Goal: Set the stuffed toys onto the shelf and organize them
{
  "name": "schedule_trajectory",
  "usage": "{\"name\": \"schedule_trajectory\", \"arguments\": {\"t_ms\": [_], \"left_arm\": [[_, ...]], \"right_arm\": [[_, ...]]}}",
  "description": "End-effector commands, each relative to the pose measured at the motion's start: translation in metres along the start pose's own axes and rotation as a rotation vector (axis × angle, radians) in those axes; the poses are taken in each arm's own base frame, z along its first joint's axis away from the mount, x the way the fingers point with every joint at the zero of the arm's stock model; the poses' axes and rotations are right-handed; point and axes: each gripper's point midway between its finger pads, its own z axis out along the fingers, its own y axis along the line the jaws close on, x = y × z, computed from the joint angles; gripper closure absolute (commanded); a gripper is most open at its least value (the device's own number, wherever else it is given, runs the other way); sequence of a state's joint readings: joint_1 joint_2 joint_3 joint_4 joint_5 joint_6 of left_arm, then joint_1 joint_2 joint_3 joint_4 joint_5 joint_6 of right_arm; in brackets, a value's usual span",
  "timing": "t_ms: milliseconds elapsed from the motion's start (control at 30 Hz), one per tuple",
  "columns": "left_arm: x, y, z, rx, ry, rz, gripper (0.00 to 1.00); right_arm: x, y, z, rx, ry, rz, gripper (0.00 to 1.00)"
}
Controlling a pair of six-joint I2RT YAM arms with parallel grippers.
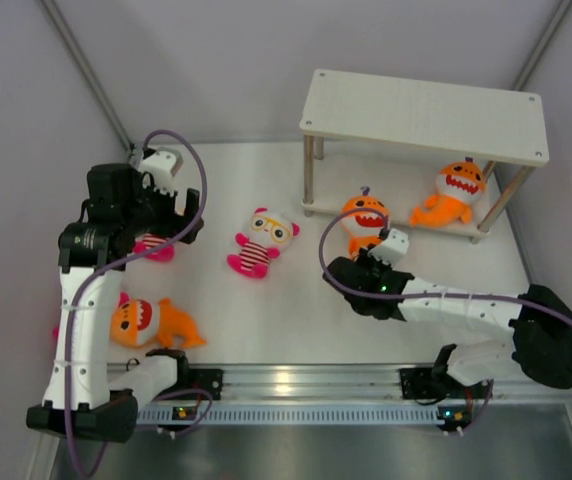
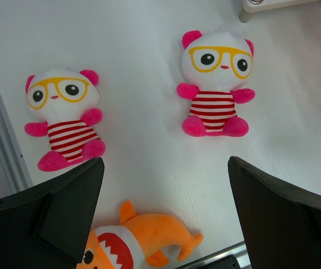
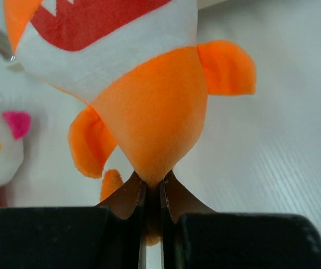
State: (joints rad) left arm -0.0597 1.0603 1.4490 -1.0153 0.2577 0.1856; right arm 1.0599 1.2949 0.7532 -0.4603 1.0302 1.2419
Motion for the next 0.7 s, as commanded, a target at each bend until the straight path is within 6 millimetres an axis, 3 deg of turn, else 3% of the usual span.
{"name": "schedule_trajectory", "arguments": {"t_ms": [0,67,267,467,667], "left_arm": [[-0.005,-0.001,-0.006,0.001,-0.037,0.023,0.02],[-0.003,-0.002,-0.006,0.001,-0.036,0.027,0.02],[-0.001,-0.001,-0.006,0.000,-0.033,0.032,0.02],[0.001,-0.001,-0.003,0.000,-0.024,0.033,0.02],[0.003,0.000,-0.005,-0.008,-0.025,0.035,0.02]], "right_arm": [[-0.060,0.003,0.019,0.061,-0.136,0.158,1.00],[-0.074,0.002,0.027,0.095,-0.179,0.143,1.00],[-0.101,-0.005,0.079,0.241,-0.201,0.138,1.00],[-0.116,0.010,0.115,0.230,-0.201,0.137,1.00],[-0.123,0.004,0.151,0.283,-0.189,0.060,1.00]]}}
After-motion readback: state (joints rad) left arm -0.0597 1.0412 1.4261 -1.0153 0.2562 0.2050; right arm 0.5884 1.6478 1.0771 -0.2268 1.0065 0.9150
